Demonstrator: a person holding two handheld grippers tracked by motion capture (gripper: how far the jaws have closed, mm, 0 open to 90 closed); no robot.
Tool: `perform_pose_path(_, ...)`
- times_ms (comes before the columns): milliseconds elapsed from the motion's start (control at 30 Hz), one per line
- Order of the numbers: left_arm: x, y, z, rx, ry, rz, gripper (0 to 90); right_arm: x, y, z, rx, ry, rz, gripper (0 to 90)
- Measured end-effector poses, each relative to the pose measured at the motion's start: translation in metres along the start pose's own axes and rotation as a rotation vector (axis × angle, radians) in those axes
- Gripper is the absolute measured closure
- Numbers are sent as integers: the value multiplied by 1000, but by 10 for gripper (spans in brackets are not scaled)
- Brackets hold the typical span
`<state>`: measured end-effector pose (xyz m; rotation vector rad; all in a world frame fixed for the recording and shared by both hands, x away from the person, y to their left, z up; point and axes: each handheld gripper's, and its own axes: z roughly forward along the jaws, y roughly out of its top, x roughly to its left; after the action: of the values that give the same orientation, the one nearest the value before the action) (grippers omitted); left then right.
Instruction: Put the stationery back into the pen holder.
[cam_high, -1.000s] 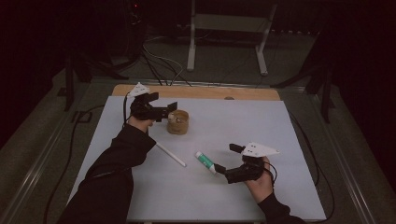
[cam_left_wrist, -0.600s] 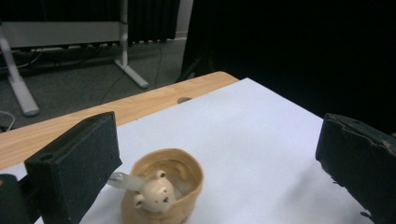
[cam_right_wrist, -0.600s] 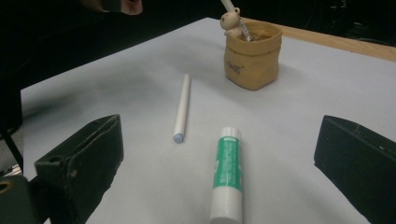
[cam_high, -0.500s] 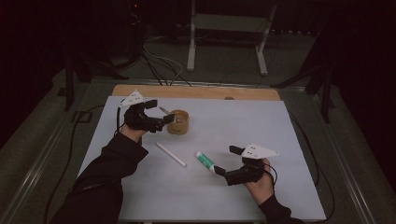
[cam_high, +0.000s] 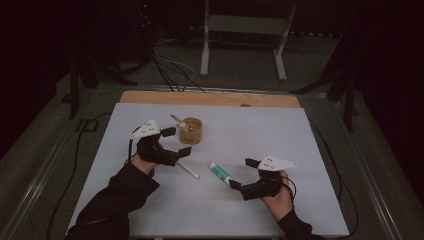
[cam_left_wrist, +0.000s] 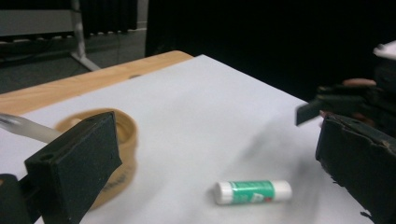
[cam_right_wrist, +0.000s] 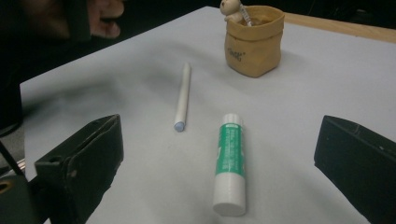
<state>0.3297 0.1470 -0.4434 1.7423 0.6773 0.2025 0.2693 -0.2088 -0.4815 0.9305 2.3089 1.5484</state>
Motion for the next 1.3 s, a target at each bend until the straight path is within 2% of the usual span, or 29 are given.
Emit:
perform_pose_path(100, -12, -8, 0, -1, -31, 9, 4, 0, 0, 0, -5, 4, -5, 14)
perform_pose_path(367, -28, -20, -1, 18, -61, 24, 4, 4, -1, 1, -27, 0, -66, 14)
perform_pose_path(533, -40, -31, -5, 32, -89, 34, 4, 3, -2, 3, 26, 1, -33, 14)
perform_pose_path(633, -44, -37, -7, 44, -98, 42, 4, 4, -4, 6, 59, -30, -19, 15)
perform_pose_path(833, -51, -49, -12, 57, -115, 51, 4, 5, -10, 12, 107, -43, -19, 34)
perform_pose_path(867, -53, -51, -12, 59, -116, 51, 4, 5, -11, 14, 114, -52, -25, 66)
perform_pose_path(967, -56, -58, -13, 64, -119, 44, 4, 5, -12, 16, 127, -64, -29, 69)
perform_pose_path(1000, -57, -60, -13, 71, -120, 47, 4, 5, -14, 19, 147, -80, -25, 116)
perform_pose_path(1067, -60, -65, -14, 80, -117, 47, 4, 4, -15, 21, 159, -93, -13, 150)
perform_pose_path(1200, -62, -68, -14, 88, -111, 54, 4, 4, -17, 24, 177, -101, 2, 153)
perform_pose_path(1233, -63, -70, -14, 90, -110, 59, 4, 6, -19, 29, 203, -112, 5, 171)
perform_pose_path(1300, -64, -71, -14, 92, -104, 68, 4, 8, -20, 33, 218, -125, -5, 188)
